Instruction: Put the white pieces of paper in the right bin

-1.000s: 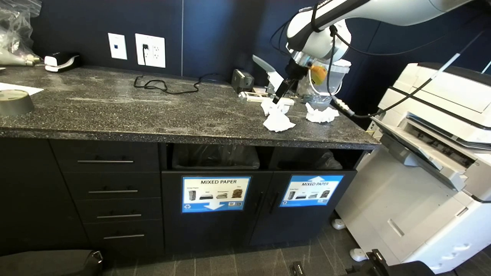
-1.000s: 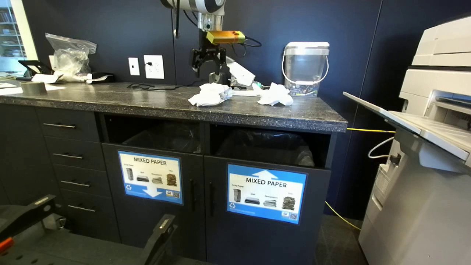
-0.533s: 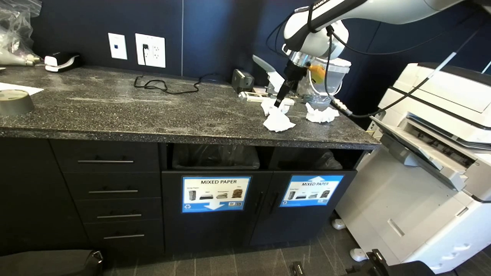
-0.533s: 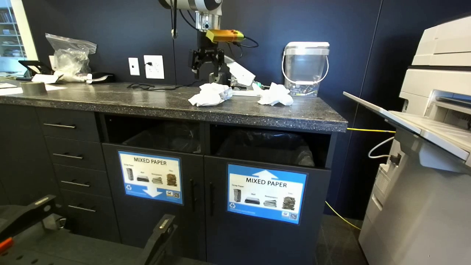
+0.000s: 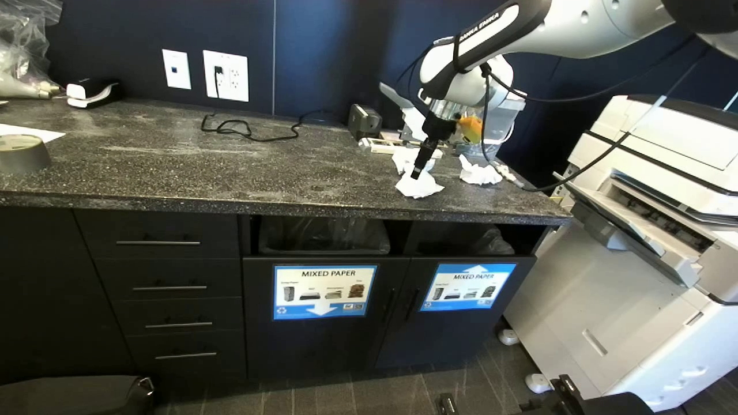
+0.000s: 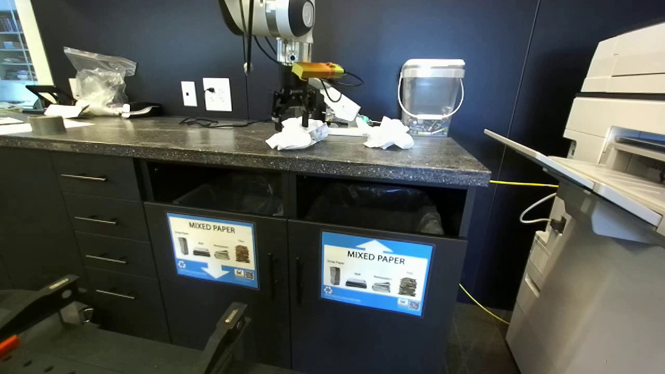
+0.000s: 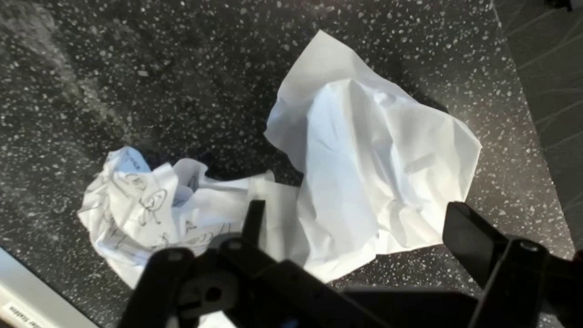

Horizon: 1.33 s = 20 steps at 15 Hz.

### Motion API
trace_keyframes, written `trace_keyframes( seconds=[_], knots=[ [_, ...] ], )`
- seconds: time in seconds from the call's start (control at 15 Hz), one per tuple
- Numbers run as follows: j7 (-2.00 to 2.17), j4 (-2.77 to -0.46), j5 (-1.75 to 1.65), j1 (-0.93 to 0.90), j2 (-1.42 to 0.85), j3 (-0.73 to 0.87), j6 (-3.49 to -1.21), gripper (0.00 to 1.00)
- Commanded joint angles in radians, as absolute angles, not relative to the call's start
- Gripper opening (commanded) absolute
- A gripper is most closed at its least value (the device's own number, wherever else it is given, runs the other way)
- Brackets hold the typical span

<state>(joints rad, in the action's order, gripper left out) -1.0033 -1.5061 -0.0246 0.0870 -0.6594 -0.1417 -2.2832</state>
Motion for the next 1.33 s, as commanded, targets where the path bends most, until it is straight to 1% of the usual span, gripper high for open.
trace_keyframes(
  seconds=[0.0, 0.13, 0.67, 0.73, 0.8, 0.87, 0.93, 1.2, 1.27],
  knots=[
    [-1.006, -1.468, -0.026, 0.086, -0.695, -0.132, -2.273, 1.0],
    [-0.99, -1.473, -0.032, 0.074, -0.712, -0.13, -2.295, 1.0],
    [-0.999, -1.43, -0.019, 0.095, -0.756, -0.134, -2.27, 1.0],
    [-0.985, -1.435, -0.028, 0.082, -0.76, -0.13, -2.283, 0.94],
    [-0.986, -1.433, -0.027, 0.083, -0.759, -0.131, -2.281, 0.73],
    [-0.997, -1.421, -0.02, 0.094, -0.758, -0.133, -2.268, 0.69],
    [-0.987, -1.427, -0.027, 0.084, -0.759, -0.131, -2.277, 0.69],
    [-0.977, -1.424, -0.038, 0.072, -0.755, -0.126, -2.275, 0.38],
    [-0.983, -1.418, -0.034, 0.08, -0.752, -0.126, -2.264, 0.31]
  ],
)
